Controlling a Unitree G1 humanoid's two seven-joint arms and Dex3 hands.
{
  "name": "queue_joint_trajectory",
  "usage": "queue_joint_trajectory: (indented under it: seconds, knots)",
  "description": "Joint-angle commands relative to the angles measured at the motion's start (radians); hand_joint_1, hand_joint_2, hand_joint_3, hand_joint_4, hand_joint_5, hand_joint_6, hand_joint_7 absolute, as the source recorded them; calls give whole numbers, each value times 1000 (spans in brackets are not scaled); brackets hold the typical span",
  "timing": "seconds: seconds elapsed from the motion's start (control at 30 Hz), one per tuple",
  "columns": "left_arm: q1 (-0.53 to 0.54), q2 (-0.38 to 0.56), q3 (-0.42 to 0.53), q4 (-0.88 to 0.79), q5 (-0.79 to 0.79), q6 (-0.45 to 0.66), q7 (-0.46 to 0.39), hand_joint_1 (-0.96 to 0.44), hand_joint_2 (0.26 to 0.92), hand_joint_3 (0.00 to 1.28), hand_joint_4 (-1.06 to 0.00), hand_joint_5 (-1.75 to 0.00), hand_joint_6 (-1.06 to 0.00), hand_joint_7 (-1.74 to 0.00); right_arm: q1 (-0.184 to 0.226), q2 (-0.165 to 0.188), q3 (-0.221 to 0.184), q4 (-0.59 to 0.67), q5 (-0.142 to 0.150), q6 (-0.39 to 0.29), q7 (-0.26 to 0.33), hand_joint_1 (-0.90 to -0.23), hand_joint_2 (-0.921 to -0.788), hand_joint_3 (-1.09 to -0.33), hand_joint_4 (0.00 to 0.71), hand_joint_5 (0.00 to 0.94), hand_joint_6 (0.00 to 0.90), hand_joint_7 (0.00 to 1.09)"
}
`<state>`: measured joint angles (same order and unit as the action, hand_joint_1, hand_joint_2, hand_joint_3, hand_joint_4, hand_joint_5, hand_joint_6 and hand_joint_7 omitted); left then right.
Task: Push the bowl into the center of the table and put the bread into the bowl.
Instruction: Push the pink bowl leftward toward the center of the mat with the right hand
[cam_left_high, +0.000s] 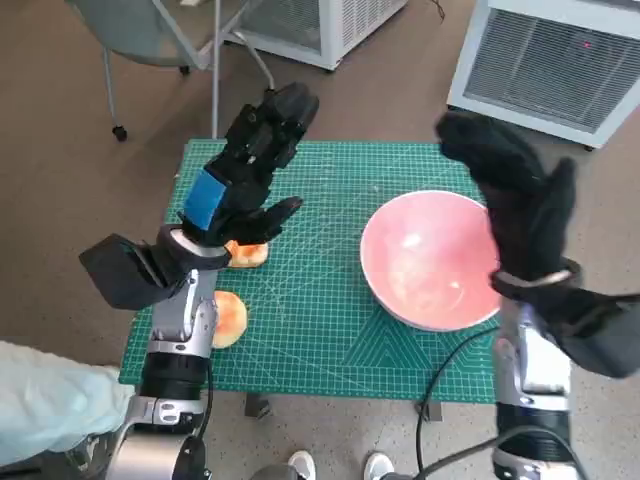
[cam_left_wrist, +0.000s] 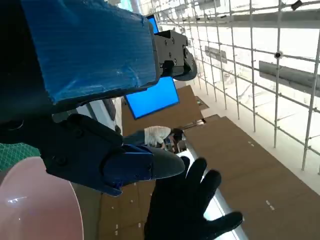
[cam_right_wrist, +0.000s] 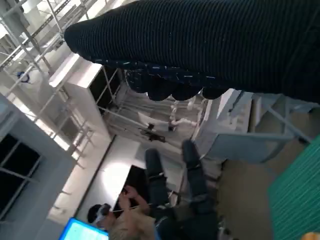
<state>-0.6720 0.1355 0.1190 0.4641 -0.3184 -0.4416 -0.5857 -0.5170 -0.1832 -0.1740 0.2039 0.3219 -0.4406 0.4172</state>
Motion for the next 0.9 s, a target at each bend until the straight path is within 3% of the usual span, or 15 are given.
queue_joint_trajectory:
  seconds: [0.03, 0.3, 0.47, 0.9]
  knots:
    - [-11, -5, -2, 1, 4, -19, 0, -605, 921, 369, -129, -4, 0, -500, 52, -42, -71, 77, 12, -50, 2, -670, -921, -679, 69, 4, -1, 447]
    - [-17, -9, 0, 22, 7, -32, 3, -605, 921, 370, -129, -3, 0, -501, 78, -62, -155, 217, -33, -135, -93, -649, -921, -723, 10, 0, -1, 367]
    - [-21, -11, -1, 35, 13, -41, 7, -606, 921, 371, -130, -3, -1, -504, 81, -67, -183, 311, -44, -175, -133, -645, -921, -734, 4, 1, -1, 329]
    - [-28, -11, -1, 38, 21, -42, 20, -613, 921, 371, -137, -6, -8, -514, 52, -55, -229, 586, -20, -262, -161, -635, -921, -755, 7, 3, 9, 301]
